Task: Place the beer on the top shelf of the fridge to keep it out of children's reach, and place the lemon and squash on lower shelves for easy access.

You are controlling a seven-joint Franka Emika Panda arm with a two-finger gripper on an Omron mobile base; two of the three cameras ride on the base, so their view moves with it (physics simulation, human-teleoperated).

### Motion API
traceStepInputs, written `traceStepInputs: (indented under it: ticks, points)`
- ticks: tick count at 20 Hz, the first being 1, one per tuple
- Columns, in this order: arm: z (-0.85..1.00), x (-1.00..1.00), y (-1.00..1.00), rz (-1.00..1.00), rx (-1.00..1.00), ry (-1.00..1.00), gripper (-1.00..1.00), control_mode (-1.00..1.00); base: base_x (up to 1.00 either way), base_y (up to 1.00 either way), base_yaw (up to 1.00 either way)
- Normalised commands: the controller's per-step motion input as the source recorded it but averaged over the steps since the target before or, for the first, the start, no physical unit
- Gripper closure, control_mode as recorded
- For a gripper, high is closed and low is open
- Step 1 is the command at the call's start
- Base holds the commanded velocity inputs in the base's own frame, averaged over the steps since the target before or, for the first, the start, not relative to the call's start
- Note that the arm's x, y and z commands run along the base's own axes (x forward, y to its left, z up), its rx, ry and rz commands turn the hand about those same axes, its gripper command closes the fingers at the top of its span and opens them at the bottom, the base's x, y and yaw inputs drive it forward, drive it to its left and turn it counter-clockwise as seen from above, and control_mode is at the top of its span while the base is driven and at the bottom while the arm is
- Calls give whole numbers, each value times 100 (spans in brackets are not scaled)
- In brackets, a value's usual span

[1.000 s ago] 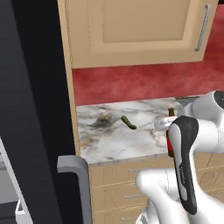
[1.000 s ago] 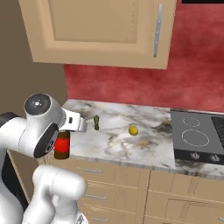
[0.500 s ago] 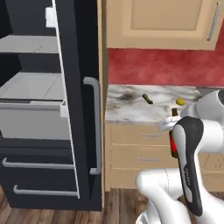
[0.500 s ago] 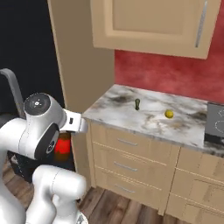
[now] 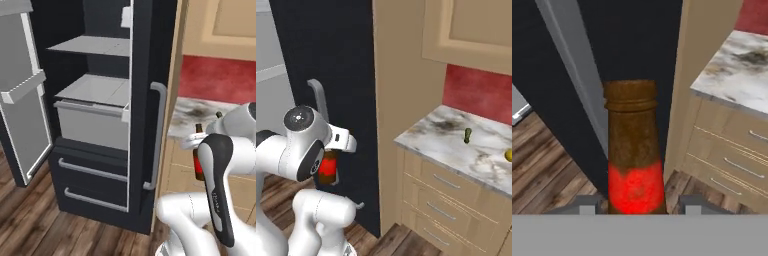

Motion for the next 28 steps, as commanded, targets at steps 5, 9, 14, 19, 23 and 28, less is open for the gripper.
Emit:
traceStepInputs:
  ticks: [5,9,14,19,23,28]
  points:
    - [0,0,0,0,0,0,100,100,0,100,30]
    - [0,0,0,0,0,0,100,100,-23,100,19]
    - [0,0,0,0,0,0,100,100,-78,100,11]
    - [0,0,0,0,0,0,100,100,-45,100,11]
    - [0,0,0,0,0,0,100,100,-20,100,44]
    - [0,0,0,0,0,0,100,100,0,100,59]
